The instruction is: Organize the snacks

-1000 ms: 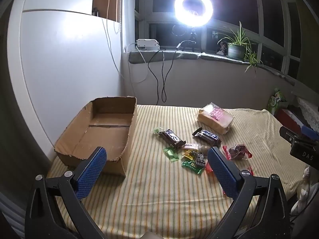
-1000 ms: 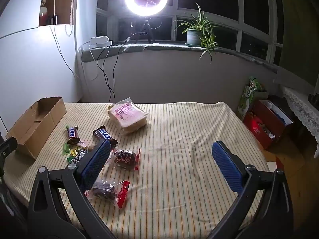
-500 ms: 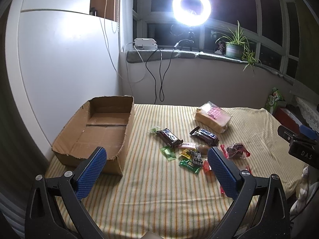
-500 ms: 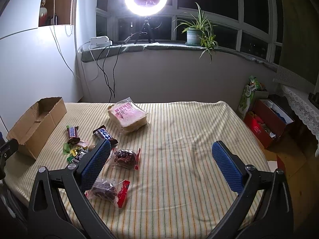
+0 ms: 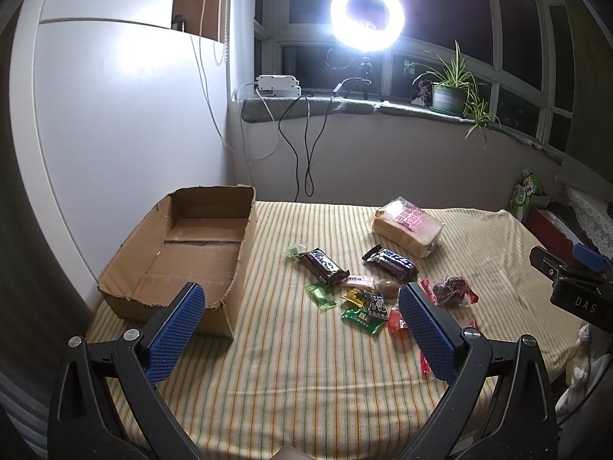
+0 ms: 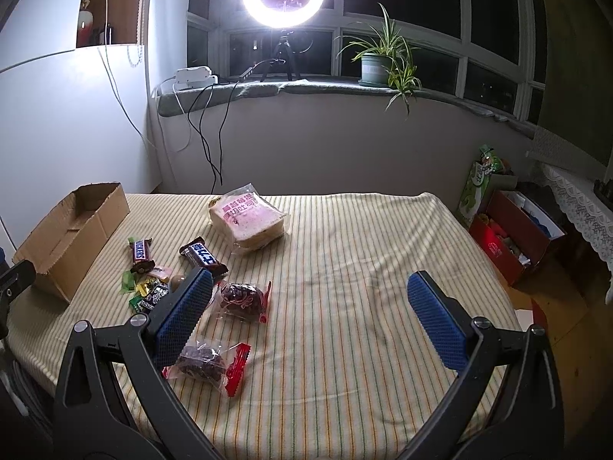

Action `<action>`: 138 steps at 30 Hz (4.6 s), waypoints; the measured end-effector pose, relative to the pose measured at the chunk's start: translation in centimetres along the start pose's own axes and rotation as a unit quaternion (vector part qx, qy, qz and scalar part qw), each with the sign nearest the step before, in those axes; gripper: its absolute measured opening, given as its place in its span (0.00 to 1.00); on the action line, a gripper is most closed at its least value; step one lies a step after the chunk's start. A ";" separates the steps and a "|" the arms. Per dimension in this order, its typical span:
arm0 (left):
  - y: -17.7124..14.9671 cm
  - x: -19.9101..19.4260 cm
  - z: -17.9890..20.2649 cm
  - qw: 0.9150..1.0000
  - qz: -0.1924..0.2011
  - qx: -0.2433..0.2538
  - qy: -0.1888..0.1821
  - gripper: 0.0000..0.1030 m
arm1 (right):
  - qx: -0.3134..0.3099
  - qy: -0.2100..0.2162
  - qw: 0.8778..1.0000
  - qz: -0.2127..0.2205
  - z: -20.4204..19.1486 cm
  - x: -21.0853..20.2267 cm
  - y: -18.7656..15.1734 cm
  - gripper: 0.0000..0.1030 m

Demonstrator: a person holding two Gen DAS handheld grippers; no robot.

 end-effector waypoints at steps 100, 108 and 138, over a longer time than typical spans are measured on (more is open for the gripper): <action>-2.7 15.2 9.4 0.966 -0.145 0.124 -0.172 0.25 | -0.246 0.281 0.897 -0.235 -8.3 7.0 -11.3 0.64; -2.7 15.3 9.3 0.967 -0.132 0.133 -0.171 0.19 | -0.222 0.282 0.899 -0.250 -7.6 7.0 -11.0 0.37; -0.2 9.8 1.7 0.985 -0.059 0.020 -0.161 0.18 | -0.163 0.277 0.927 -0.192 -10.4 4.9 -5.2 0.36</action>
Point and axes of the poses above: each gripper's, at about its wrist camera, not at the fingertips, and x roughly the way its jaws point, z to its right, y to its top, the point moved 7 cm from there along x, roughly the way its jaws point, and after that the axes turned 14 degrees about x, right-handed, at the moved point
